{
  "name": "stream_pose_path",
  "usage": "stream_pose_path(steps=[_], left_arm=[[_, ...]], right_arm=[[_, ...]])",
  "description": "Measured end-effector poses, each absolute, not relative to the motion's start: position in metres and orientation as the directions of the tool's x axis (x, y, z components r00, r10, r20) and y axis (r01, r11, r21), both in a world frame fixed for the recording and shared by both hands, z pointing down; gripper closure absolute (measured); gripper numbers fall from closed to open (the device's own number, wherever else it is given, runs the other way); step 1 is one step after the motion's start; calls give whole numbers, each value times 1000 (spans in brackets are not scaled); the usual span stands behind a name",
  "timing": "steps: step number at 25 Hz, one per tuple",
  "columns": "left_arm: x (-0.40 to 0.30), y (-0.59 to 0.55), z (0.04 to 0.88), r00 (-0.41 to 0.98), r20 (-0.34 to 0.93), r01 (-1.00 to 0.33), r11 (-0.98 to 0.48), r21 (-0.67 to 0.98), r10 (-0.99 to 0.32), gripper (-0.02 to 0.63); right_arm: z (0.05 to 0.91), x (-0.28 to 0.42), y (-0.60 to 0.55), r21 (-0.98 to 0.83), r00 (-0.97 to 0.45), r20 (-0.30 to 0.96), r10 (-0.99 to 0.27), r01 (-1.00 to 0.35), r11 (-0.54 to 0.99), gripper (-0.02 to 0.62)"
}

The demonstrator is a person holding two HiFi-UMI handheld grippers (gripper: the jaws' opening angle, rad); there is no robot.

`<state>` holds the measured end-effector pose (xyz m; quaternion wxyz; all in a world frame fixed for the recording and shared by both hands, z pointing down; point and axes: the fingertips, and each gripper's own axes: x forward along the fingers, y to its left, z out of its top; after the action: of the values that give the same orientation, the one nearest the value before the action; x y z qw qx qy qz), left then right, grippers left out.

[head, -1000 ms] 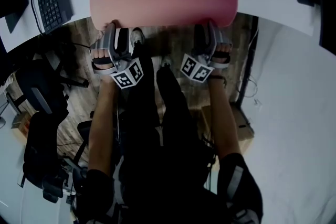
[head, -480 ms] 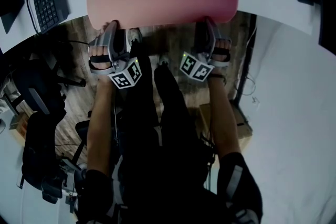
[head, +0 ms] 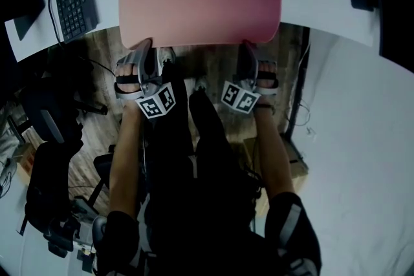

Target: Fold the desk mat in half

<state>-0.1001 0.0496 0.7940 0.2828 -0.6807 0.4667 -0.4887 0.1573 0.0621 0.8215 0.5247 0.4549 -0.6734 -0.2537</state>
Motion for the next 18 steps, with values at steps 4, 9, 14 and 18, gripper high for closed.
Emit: stream_pose_path(steps=[4,9,14,18], left_arm=[[-100,46,783,83,444,-370,-441,-818,-892,583],[-100,42,764,81,502,-370,-494,-787,-861,583],[-100,37,746,78,582,-424,-555,-715,-809,584],[-99,34,729,71,605,-433,-570,-698,-793,584]], right_arm=[[805,157,63,793,-41,513,-857,-358,492,572],[781,158,60,761,-47,548,-835,-386,521,575],[750,158,51,726,-53,579,-814,-422,544,577],[729,160,42,706,-68,595,-801,-432,561,577]])
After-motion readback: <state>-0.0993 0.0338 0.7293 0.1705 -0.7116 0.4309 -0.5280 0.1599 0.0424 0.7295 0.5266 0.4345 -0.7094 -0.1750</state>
